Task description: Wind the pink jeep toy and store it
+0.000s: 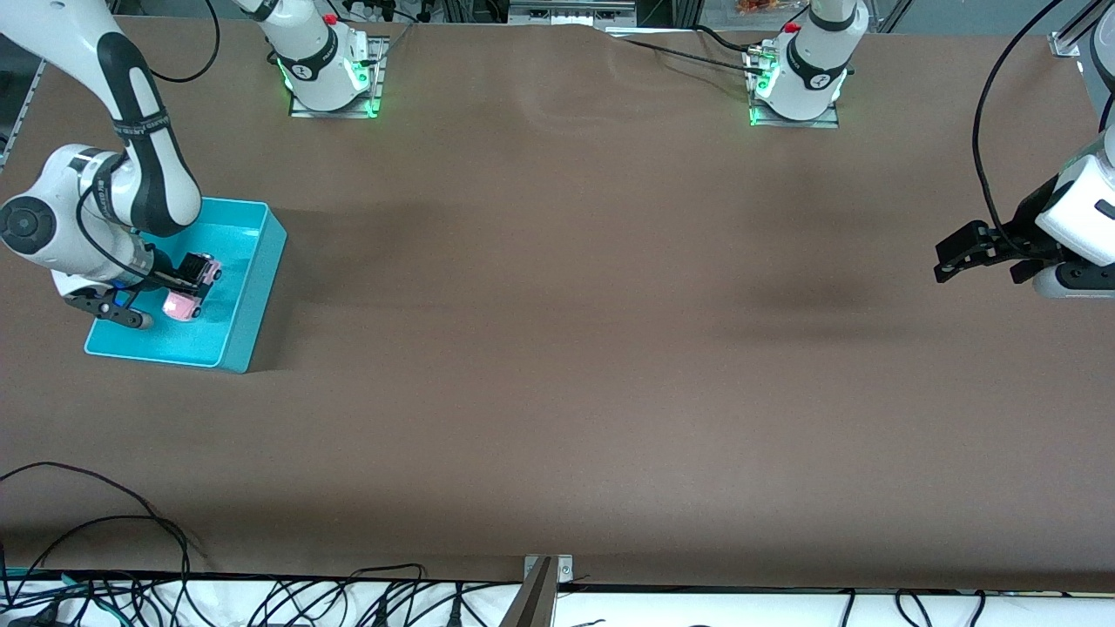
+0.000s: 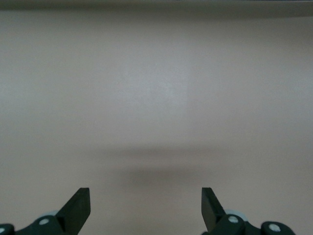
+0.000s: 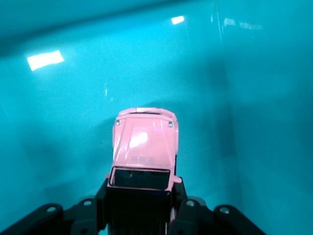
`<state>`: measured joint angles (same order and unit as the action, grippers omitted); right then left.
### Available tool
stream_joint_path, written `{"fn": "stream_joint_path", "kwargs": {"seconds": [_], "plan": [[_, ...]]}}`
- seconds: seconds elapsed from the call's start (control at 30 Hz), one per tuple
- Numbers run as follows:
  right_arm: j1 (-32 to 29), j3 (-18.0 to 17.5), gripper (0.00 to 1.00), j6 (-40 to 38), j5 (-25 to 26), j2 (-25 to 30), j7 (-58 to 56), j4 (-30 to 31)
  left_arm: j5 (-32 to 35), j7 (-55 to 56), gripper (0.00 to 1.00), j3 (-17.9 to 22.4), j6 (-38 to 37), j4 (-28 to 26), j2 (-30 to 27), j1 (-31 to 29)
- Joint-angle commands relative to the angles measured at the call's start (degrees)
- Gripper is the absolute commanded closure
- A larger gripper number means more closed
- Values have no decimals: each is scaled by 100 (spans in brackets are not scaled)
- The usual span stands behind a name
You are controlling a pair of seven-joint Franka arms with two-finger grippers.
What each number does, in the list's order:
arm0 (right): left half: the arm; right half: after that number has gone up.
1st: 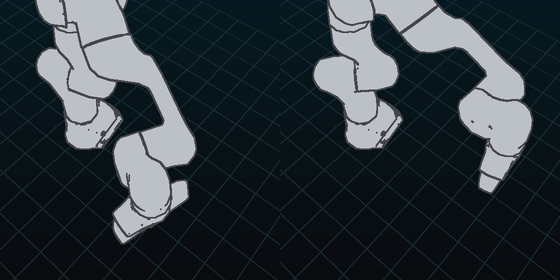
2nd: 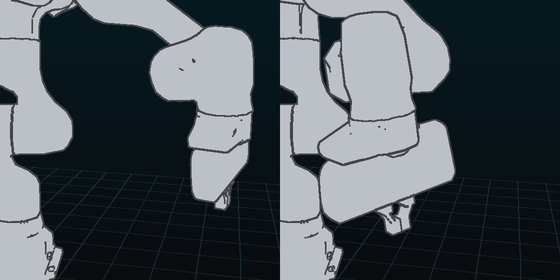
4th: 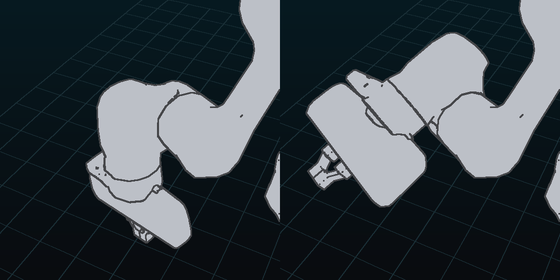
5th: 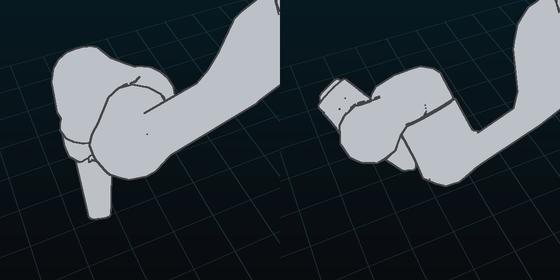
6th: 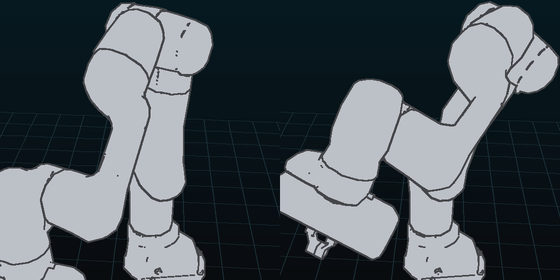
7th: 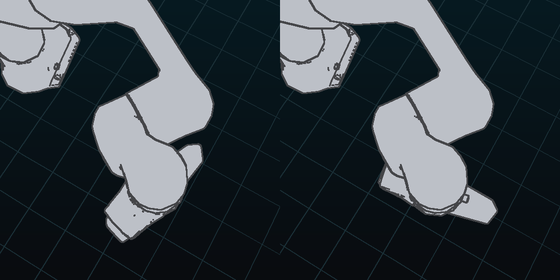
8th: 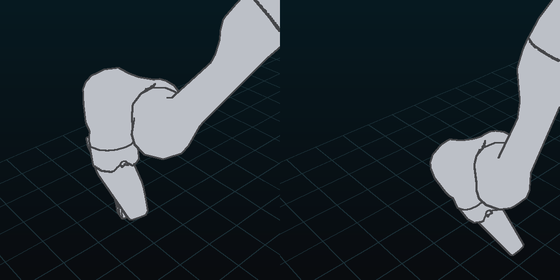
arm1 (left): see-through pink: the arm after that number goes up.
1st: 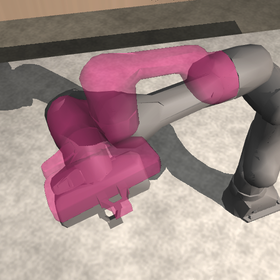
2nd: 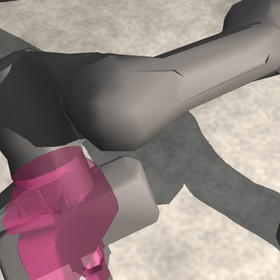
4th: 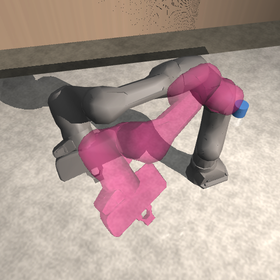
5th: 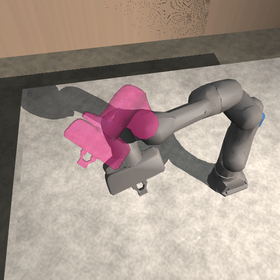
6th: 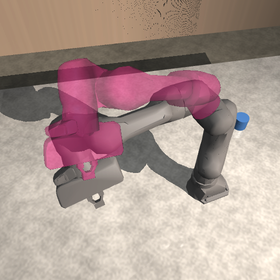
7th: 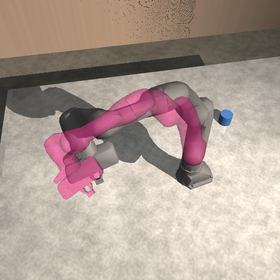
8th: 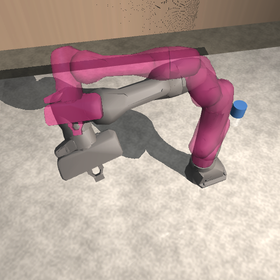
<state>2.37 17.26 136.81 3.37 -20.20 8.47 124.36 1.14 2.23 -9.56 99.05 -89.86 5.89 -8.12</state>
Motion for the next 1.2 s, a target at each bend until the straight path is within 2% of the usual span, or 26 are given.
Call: {"fn": "stream_joint_path", "kwargs": {"seconds": [0.0, 0.97, 1.0, 1.17], "plan": [[-44, -38, 100, 56, 137, 60, 120, 45, -61, 6, 0, -10, 88, -76, -44, -5], [-184, -91, 100, 259, 137, -415, 128, 71, -61, -3, 0, -10, 70, -76, -44, 12], [-184, -91, 97, 250, 137, -432, 128, 71, -61, 6, 0, -10, 70, -76, -44, 12], [-219, -100, 56, 250, 120, -433, 137, 71, -61, -3, 0, -10, 70, -84, -44, 12]]}}
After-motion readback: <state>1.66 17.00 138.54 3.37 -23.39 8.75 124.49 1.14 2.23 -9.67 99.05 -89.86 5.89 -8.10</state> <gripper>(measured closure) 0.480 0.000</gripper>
